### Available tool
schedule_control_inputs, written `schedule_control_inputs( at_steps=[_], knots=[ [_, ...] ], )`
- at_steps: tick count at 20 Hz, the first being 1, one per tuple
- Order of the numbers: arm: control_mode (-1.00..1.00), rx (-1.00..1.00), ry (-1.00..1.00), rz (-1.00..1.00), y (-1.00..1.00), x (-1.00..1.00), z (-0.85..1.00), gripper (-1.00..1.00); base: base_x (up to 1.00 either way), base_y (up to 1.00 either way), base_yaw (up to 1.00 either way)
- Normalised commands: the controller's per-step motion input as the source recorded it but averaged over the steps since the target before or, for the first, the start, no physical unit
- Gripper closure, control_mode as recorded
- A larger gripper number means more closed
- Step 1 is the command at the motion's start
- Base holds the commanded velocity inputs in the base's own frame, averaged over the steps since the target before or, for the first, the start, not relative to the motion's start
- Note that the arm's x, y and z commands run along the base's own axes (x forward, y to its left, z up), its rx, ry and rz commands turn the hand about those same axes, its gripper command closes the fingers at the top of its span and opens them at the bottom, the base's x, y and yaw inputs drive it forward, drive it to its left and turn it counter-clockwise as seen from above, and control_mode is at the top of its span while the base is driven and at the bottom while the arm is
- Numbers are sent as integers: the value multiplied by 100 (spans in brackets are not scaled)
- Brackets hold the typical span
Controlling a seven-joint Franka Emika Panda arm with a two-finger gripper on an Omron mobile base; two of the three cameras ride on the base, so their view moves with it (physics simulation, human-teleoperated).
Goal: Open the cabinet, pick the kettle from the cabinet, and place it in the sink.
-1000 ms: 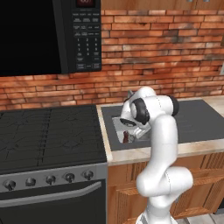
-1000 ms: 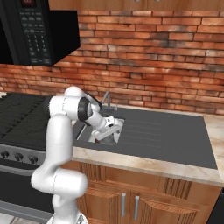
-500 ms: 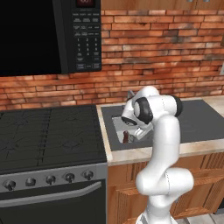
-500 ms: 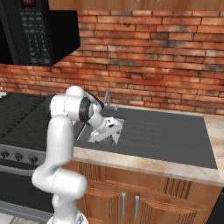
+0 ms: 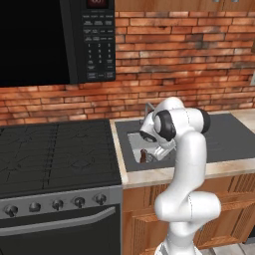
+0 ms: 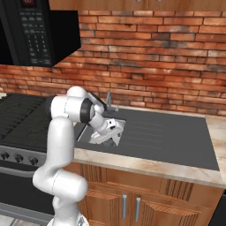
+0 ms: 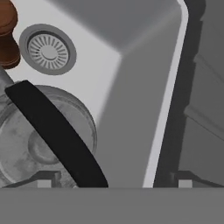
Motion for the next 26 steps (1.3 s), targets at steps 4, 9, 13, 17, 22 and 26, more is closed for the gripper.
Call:
schedule_control_inputs(
  at_steps=[4,9,13,17,22,26],
  knots=[
    [-100,0,19,-3,0,9,18,-100,0,0,0],
    [-100,0,16,-1,0,12,28,-100,0,0,0],
    [-100,0,15,0,1,11,34,-100,0,0,0],
    [-100,0,13,0,7,7,35,-100,0,0,0],
    [-100,0,10,0,15,5,34,-100,0,0,0],
    [-100,0,10,0,16,5,32,-100,0,0,0]
  ],
)
